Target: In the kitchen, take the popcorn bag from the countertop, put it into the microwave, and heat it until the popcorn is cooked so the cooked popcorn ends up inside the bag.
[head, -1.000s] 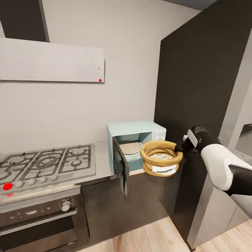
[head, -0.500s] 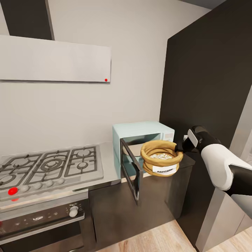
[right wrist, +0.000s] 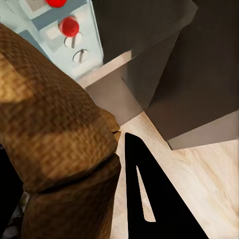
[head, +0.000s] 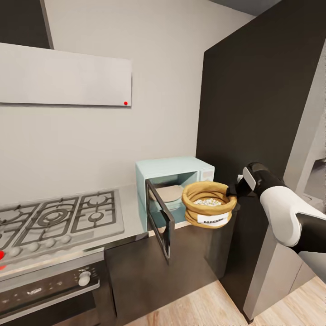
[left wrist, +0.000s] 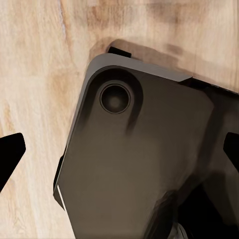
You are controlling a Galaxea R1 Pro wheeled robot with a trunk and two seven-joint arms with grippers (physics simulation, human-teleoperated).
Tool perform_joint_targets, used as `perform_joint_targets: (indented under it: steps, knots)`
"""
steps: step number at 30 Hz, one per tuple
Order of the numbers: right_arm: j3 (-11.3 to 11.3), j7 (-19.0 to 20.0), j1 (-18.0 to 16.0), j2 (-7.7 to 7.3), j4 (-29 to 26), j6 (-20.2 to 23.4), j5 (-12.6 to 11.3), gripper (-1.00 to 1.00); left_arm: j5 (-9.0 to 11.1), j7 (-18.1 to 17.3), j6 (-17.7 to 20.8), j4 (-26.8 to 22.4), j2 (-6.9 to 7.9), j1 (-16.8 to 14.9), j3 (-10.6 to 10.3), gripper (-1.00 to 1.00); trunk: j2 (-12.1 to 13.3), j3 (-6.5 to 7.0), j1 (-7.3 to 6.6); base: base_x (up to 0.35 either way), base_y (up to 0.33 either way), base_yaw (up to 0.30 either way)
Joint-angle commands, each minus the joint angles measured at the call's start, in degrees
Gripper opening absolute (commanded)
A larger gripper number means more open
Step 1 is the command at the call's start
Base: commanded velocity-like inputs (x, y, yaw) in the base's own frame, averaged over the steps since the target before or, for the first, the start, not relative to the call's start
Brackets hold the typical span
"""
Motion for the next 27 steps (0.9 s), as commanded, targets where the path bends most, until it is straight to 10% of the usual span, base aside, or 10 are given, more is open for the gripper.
perform_joint_targets:
  steps: [1, 27]
  knots:
    - [-0.5, 0.0, 0.0, 0.04, -0.1, 0.2, 0.3, -1.00, 0.2, 0.2, -0.1, 0.0, -0.02, 0.0, 0.0, 1.00, 0.0, -0.07, 0.01, 0.000, 0.000, -0.015]
    - [-0.5, -0.1, -1.0, 0.23, -3.7, 0.2, 0.2, -1.00, 0.2, 0.2, -0.1, 0.0, -0.02, 0.0, 0.1, 1.00, 0.0, -0.07, 0.01, 0.000, 0.000, -0.001]
